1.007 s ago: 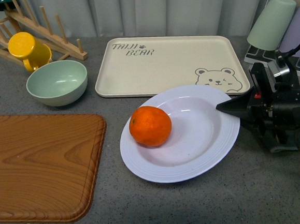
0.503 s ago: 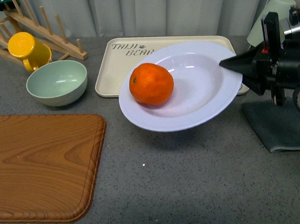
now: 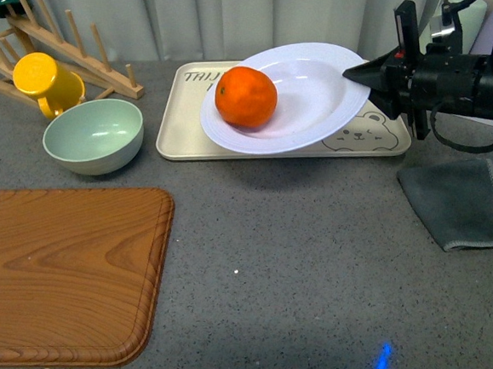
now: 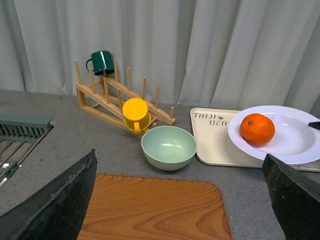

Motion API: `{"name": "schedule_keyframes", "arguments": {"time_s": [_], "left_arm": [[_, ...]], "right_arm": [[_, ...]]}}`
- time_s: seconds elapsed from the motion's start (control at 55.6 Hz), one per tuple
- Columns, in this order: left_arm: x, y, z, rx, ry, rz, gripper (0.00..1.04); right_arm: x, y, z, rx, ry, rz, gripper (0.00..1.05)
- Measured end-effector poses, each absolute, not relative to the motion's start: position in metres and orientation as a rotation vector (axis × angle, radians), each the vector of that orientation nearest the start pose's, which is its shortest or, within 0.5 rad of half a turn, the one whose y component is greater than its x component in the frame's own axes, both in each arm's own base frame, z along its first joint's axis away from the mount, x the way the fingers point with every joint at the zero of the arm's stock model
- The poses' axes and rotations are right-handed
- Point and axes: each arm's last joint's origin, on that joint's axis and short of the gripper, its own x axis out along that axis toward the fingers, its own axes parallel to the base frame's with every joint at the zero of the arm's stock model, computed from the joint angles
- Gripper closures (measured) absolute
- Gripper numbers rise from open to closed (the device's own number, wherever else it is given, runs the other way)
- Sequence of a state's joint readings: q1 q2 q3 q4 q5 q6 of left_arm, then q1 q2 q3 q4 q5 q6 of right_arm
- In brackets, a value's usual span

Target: Place orange and plate with both arms

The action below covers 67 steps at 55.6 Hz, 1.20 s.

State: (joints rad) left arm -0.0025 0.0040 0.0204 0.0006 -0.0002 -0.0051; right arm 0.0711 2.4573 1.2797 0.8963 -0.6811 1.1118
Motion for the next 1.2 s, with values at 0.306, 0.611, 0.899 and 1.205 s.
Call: {"name": "schedule_keyframes", "arguments": {"time_s": [0.306,0.611,0.899,1.205], "left_arm": [[0.097,0.000,0.170,-0.005,-0.017,-0.002,0.06],[0.097,0.000,0.170,-0.005,-0.017,-0.002,0.06],[0.097,0.000,0.170,-0.005,-0.017,-0.002,0.06],[0.097,0.000,0.170,-0.005,-0.017,-0.002,0.06]], "right_arm": [[0.512,0.070,0.020,1.164,0.707,0.479,1.03],[0.547,0.076,0.012,1.134,0.762,0.394,1.03],[0.551,0.075,0.012,1.048,0.783,0.356,0.89],[0.536,0.069,0.025,0.889,0.764,0.309,0.39]]}}
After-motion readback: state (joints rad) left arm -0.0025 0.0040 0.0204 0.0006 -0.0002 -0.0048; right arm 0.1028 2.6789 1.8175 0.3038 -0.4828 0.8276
